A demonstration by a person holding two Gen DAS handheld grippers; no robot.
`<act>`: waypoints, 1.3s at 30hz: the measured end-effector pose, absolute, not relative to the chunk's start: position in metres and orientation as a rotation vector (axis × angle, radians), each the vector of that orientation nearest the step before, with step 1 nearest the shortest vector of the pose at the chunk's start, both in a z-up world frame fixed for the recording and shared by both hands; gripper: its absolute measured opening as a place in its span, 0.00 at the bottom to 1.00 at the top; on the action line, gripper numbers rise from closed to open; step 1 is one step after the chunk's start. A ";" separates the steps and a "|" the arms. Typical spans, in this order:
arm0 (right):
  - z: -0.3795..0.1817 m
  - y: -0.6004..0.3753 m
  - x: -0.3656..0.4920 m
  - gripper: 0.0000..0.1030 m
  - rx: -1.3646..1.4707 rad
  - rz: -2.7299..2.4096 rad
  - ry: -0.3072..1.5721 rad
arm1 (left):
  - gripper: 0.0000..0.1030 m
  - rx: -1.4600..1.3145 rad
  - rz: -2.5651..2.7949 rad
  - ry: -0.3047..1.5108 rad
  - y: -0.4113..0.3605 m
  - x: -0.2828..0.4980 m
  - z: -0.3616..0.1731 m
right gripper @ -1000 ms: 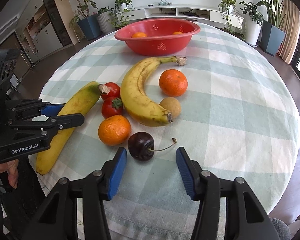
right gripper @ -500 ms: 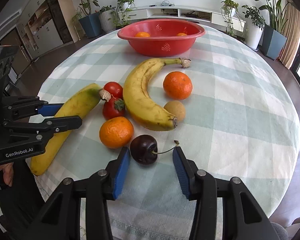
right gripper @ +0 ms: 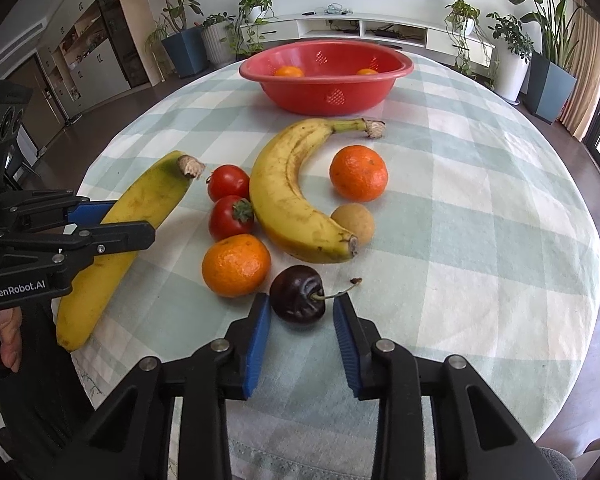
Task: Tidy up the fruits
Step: 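Close the left tool around the large banana while the right tool grasps the dark plum, then lift the banana with the left tool while the right tool lifts the plum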
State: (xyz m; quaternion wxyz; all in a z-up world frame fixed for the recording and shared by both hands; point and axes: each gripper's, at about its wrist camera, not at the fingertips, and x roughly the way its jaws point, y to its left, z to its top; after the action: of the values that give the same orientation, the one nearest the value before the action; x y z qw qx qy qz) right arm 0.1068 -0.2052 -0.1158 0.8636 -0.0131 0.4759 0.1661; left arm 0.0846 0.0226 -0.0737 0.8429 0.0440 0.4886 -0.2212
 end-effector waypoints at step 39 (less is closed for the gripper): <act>-0.117 -0.198 0.117 0.34 -0.029 0.401 0.998 | 0.29 0.023 -0.485 1.008 0.033 0.080 -0.064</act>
State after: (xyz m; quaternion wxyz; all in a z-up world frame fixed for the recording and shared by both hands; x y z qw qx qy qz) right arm 0.1168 -0.1976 -0.1169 0.8588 -0.0139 0.4751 0.1911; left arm 0.0801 0.0334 -0.0636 0.8474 0.0107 0.4783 -0.2302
